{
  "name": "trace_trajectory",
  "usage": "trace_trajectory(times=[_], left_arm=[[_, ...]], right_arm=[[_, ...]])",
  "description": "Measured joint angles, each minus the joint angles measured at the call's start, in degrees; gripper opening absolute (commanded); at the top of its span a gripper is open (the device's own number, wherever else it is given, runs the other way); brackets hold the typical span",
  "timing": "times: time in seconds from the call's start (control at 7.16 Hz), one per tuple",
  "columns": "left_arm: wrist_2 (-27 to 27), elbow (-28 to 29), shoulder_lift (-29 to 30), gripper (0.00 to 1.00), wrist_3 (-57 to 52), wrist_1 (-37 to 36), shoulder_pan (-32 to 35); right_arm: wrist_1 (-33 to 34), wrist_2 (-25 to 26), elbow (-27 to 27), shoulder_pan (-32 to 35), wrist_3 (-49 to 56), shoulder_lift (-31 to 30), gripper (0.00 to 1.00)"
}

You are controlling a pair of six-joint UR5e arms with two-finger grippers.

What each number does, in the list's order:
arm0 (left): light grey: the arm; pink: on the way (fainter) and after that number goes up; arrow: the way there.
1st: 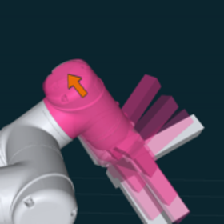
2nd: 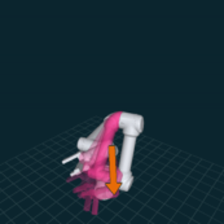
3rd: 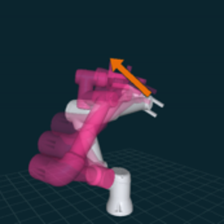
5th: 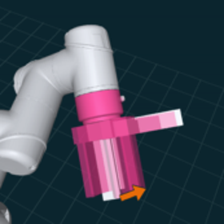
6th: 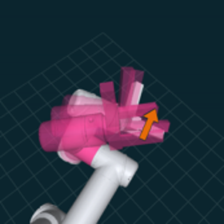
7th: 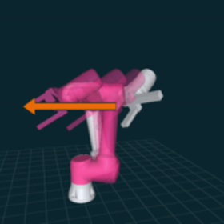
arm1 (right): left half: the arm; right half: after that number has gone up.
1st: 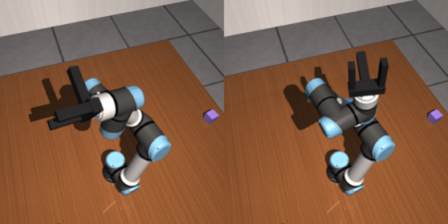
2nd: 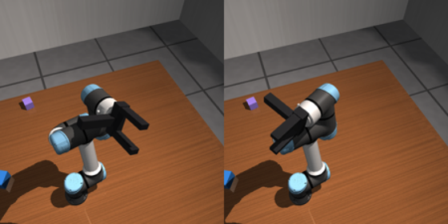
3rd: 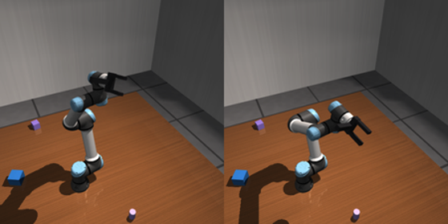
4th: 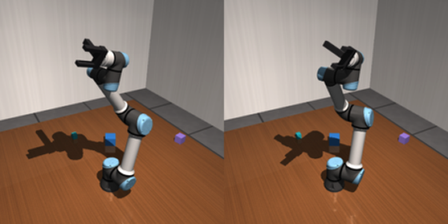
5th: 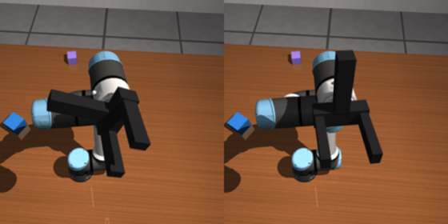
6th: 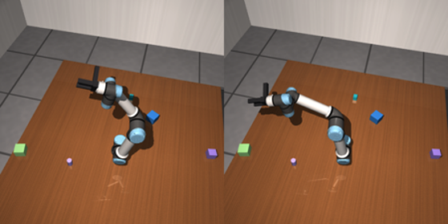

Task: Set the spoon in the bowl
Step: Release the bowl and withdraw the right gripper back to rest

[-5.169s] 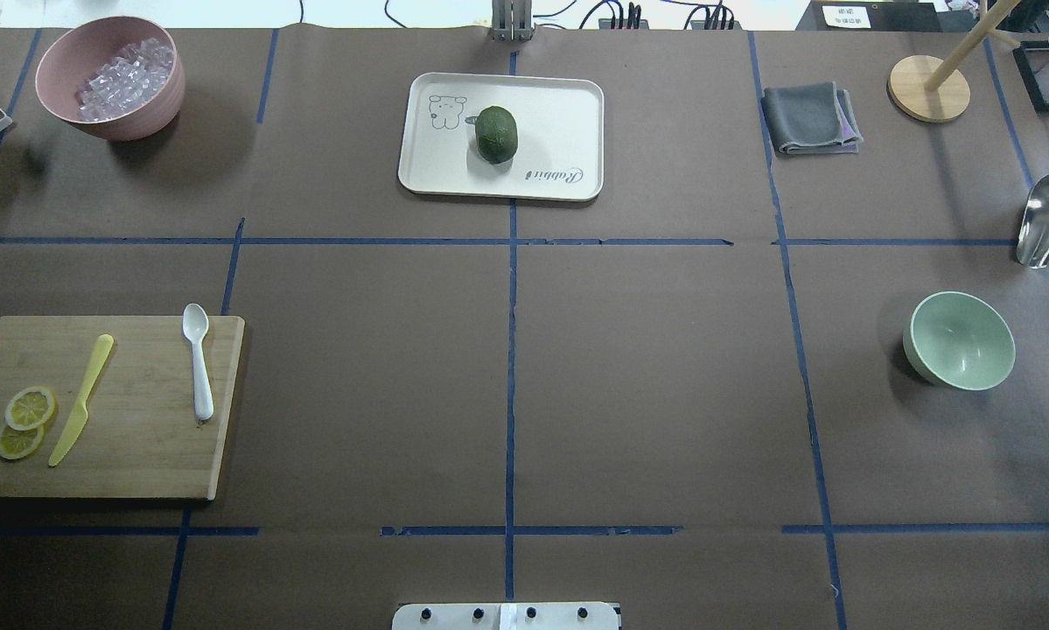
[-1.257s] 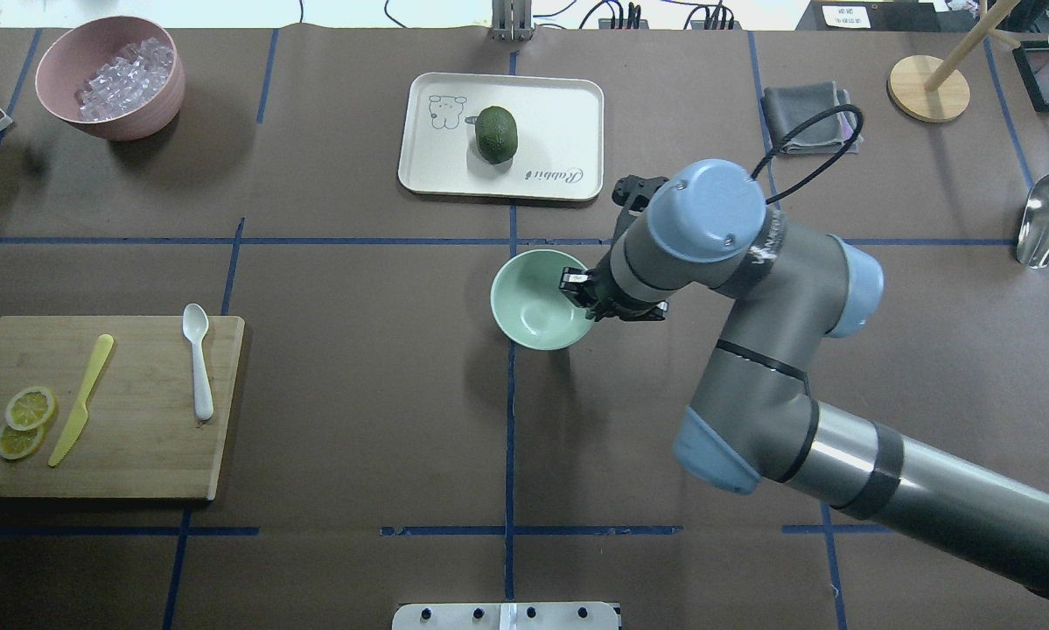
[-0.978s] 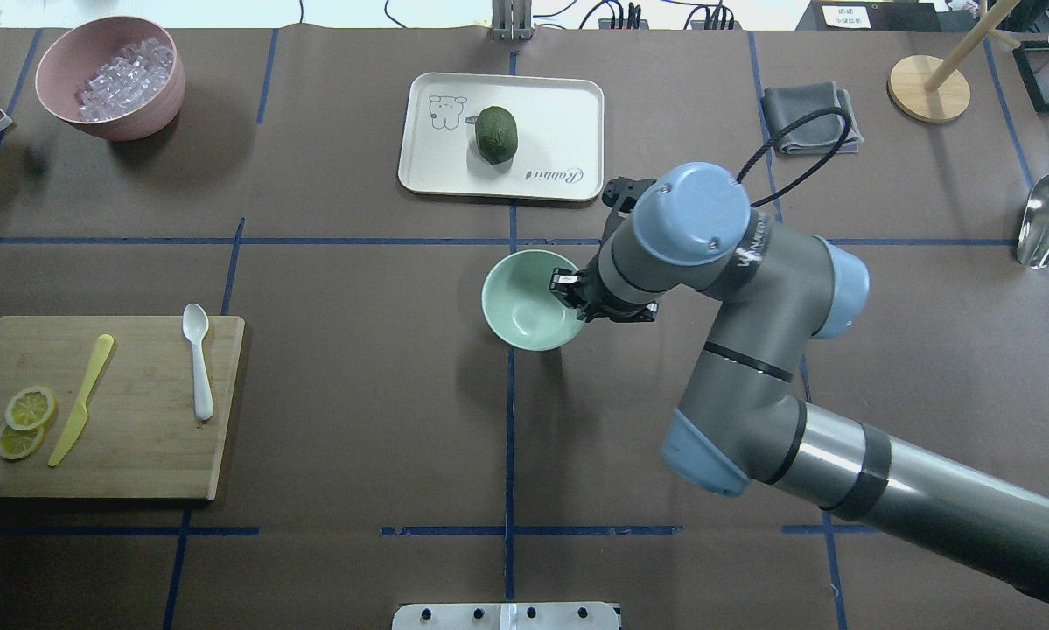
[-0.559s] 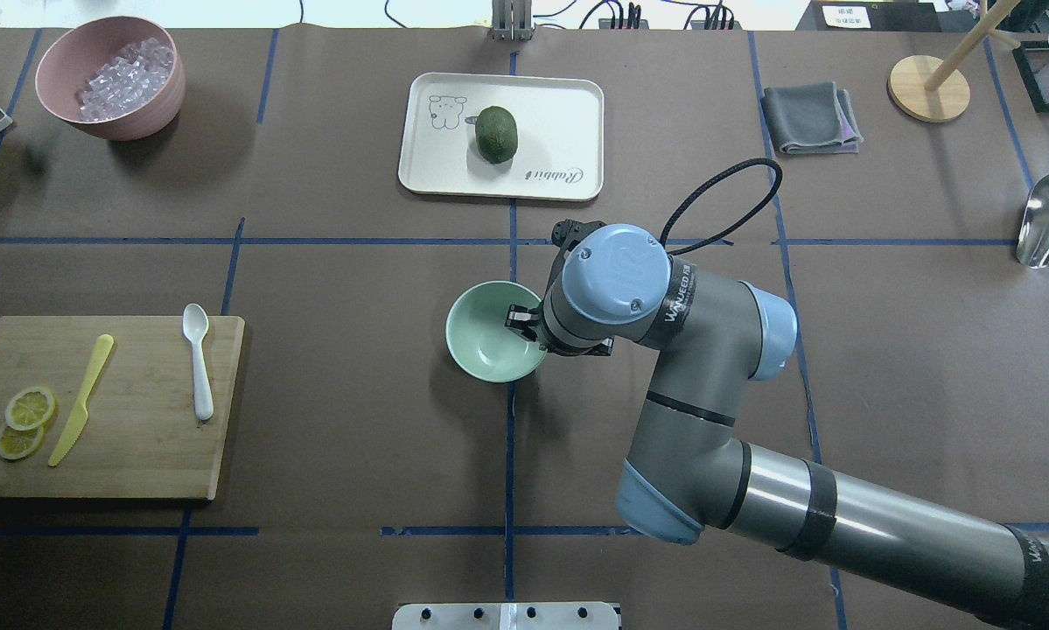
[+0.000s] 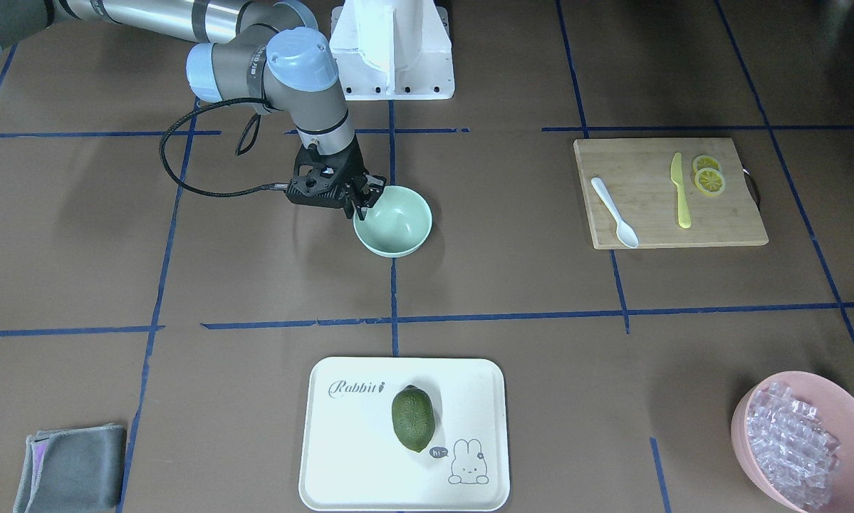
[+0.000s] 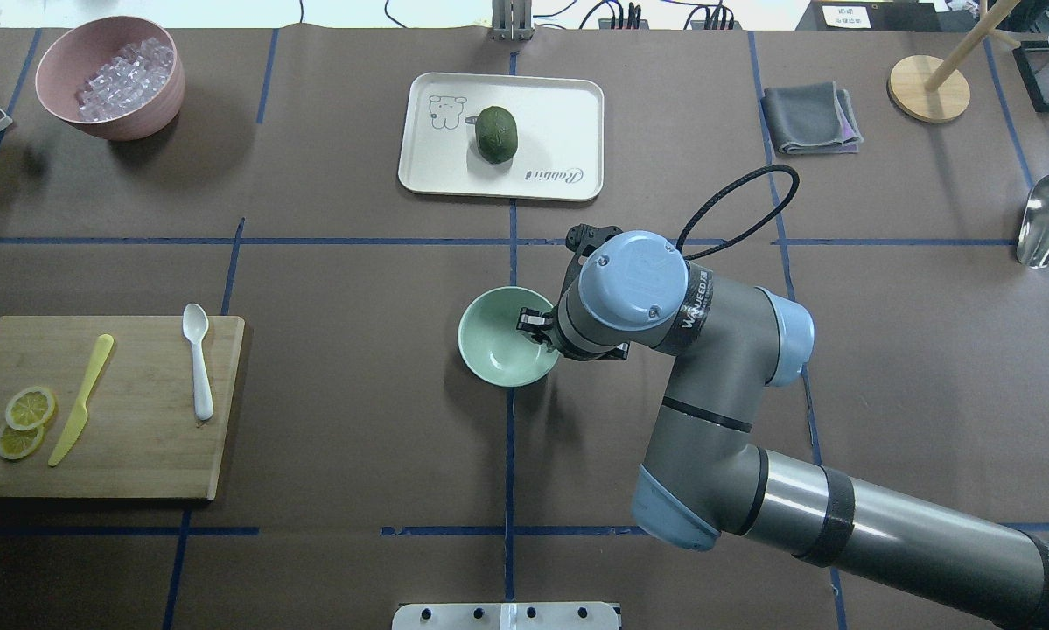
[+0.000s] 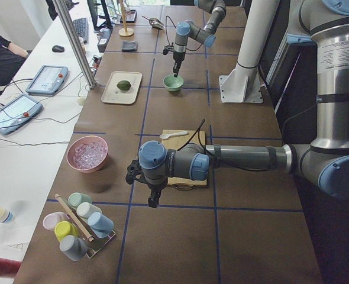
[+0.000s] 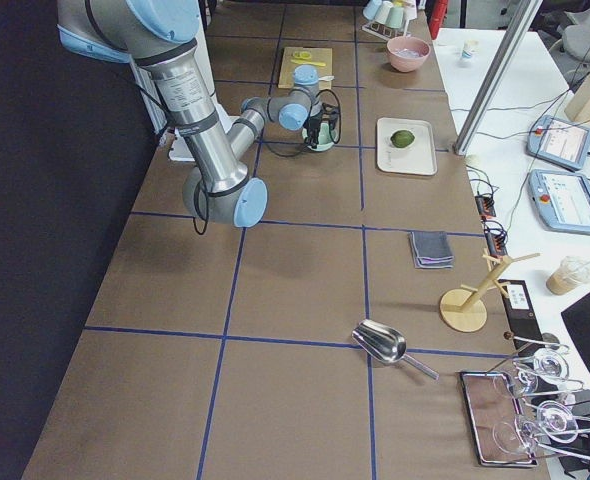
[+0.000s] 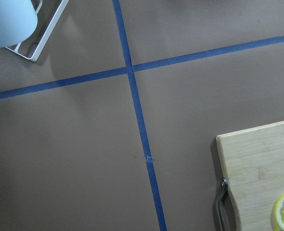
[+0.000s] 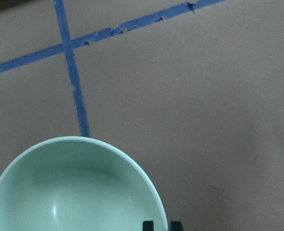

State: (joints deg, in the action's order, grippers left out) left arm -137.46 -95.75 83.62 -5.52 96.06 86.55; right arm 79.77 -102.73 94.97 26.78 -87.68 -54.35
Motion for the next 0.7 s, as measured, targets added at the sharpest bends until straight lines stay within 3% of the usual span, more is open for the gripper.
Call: trace_trajectory(times=[0.14, 0.42, 0.7], left_arm=[[0.0, 0.12, -0.01, 1.0, 0.04, 0.0, -0.33], [0.04, 0.2, 1.22, 1.0, 0.39, 0.08, -2.62], [0.19, 0.43, 4.53, 1.0, 0.59, 0.7, -3.49]], right_arm=[[0.12, -0.64, 0.34, 0.75, 0.21, 0.01, 1.0], [0.48, -6.69, 1.81, 5.82, 1.36, -0.44, 1.0], [0.77, -12.19, 2.9, 12.08, 10.98, -4.29, 1.0]])
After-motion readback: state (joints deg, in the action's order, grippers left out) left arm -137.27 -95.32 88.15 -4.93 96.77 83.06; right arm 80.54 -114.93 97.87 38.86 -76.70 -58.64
